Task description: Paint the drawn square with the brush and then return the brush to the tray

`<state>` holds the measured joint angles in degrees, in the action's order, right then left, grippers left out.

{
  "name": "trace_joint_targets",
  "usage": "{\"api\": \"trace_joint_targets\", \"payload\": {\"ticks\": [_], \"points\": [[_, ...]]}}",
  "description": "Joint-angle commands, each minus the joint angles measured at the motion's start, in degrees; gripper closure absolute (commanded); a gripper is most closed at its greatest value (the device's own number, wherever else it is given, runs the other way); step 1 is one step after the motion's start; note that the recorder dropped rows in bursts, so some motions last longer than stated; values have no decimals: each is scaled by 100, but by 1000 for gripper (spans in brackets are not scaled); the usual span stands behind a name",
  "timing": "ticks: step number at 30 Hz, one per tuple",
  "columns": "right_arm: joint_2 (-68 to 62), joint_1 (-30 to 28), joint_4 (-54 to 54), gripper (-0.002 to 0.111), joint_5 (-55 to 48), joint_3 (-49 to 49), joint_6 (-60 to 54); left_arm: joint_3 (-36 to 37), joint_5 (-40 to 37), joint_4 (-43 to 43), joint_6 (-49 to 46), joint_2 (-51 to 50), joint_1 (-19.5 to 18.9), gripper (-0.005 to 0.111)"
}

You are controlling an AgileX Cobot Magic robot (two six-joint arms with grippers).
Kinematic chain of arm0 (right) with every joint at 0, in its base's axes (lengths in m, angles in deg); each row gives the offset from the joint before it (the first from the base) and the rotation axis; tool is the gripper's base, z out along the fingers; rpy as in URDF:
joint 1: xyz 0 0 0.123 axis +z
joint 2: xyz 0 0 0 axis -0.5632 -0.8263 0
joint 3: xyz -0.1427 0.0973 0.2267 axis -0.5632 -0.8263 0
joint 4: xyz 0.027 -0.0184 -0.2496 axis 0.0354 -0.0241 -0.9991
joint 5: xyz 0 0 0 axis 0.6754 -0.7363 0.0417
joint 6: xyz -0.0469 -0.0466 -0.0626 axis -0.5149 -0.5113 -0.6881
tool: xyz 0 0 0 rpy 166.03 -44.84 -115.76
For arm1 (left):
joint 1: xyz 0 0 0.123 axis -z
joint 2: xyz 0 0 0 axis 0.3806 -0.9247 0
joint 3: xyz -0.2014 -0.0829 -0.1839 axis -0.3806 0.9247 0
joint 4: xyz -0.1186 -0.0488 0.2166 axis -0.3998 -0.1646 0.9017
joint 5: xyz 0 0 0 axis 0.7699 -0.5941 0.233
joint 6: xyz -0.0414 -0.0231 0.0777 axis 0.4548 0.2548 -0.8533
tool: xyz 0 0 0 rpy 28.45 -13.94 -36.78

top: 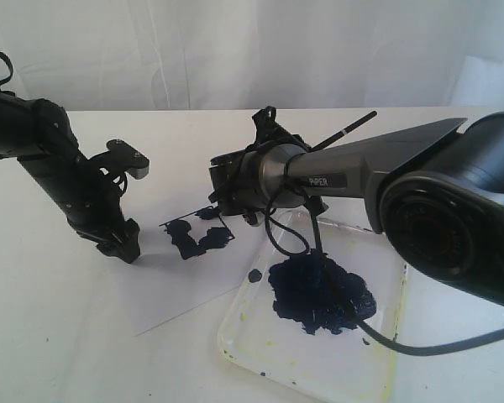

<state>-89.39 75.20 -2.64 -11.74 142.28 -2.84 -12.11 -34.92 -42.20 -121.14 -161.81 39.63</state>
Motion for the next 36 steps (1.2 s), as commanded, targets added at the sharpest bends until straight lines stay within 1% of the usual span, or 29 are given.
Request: {"api": "trace_joint_targets", "payload": {"ticks": [1,4,12,24,26,31,33,36], "points": [[120,-29,112,108,-47,-7,-223,81,-32,7,-28,-55,12,33],[120,-5,329,108,-46,-7,-502,81,-45,7,39,-55,12,33],[141,82,299,108,-199,-7,-539,81,-66,7,60,-55,12,33],[238,82,868,108,-550,-7,-620,81,-65,7,345,-55,12,33],[238,82,1096,108,-572,-7,-865,81,-67,7,400,-55,12,33],[327,82,1188,108,-636,-7,-892,81,-67,7,426,-55,12,33],[388,82,1463,108,-636,-7,-1248,81,-40,7,491,-55,12,33],[417,82,1599,108,-636,-7,-1357,81,-30,7,532,-55,12,33]]}}
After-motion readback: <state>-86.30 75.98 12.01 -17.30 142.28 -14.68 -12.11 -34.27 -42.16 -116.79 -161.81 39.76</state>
